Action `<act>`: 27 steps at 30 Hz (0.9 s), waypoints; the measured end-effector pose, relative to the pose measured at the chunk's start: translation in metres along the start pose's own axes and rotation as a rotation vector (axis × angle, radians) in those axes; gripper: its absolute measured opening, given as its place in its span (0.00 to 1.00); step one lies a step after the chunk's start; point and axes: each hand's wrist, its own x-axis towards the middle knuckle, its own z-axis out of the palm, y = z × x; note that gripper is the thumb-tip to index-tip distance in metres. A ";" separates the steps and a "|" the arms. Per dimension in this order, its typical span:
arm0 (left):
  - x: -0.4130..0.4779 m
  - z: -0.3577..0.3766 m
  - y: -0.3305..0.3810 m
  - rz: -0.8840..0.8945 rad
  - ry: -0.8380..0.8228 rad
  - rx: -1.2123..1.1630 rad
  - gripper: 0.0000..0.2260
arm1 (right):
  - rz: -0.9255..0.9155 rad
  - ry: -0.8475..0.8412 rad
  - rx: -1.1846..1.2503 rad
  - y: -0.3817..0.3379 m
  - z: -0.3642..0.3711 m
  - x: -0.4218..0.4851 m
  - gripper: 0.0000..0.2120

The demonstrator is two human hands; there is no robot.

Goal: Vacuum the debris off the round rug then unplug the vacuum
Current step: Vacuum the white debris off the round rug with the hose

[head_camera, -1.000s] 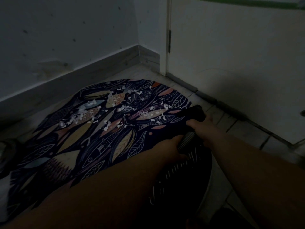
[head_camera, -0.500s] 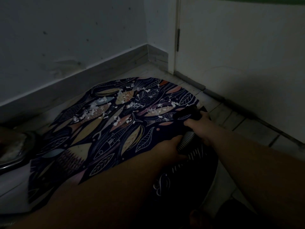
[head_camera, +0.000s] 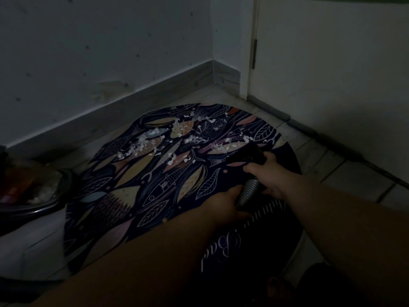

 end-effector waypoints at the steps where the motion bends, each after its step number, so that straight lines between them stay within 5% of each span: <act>1: -0.001 -0.001 -0.003 -0.001 0.010 0.000 0.34 | -0.003 -0.004 -0.001 0.000 0.003 0.000 0.43; 15: 0.018 -0.005 -0.002 0.021 -0.020 0.031 0.34 | 0.000 0.141 -0.014 -0.003 0.001 0.013 0.42; 27: 0.006 -0.019 -0.024 -0.007 0.023 0.035 0.34 | -0.002 0.037 0.012 -0.013 0.029 0.018 0.42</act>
